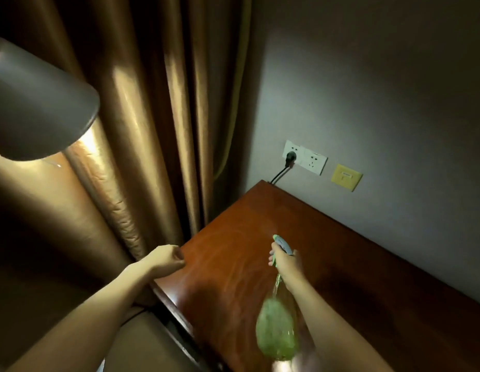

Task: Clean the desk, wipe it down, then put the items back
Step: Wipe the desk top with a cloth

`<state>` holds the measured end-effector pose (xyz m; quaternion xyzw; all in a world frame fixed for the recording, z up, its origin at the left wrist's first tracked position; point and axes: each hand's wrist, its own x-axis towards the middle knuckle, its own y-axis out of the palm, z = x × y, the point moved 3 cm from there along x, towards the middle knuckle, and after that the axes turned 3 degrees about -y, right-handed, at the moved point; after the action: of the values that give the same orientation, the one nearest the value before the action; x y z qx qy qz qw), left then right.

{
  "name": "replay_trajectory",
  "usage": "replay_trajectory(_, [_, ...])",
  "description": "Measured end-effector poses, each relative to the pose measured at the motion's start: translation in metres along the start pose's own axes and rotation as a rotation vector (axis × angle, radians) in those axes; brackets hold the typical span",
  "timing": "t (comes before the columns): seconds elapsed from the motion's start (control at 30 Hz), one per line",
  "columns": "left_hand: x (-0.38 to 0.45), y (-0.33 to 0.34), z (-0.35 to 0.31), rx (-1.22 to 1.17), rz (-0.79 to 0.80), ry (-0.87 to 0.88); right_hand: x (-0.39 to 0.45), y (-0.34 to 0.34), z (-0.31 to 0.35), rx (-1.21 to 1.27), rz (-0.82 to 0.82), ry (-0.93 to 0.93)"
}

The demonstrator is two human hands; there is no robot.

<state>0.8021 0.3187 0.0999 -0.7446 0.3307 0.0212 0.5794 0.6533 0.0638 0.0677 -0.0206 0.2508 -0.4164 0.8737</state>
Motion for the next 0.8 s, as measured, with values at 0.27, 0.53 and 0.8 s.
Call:
replay_trajectory(0.27, [-0.038,0.012,0.058,-0.015,0.015,-0.058,-0.055,0.03,-0.046,-0.19,0.034,0.051])
replay_trajectory(0.53, [-0.047,0.015,0.088,0.0,0.049,-0.081,-0.115,0.054,-0.069,-0.316,0.174,-0.103])
replay_trajectory(0.8, [-0.047,0.018,0.076,0.008,0.063,-0.023,-0.141,0.046,-0.091,-0.338,0.291,-0.094])
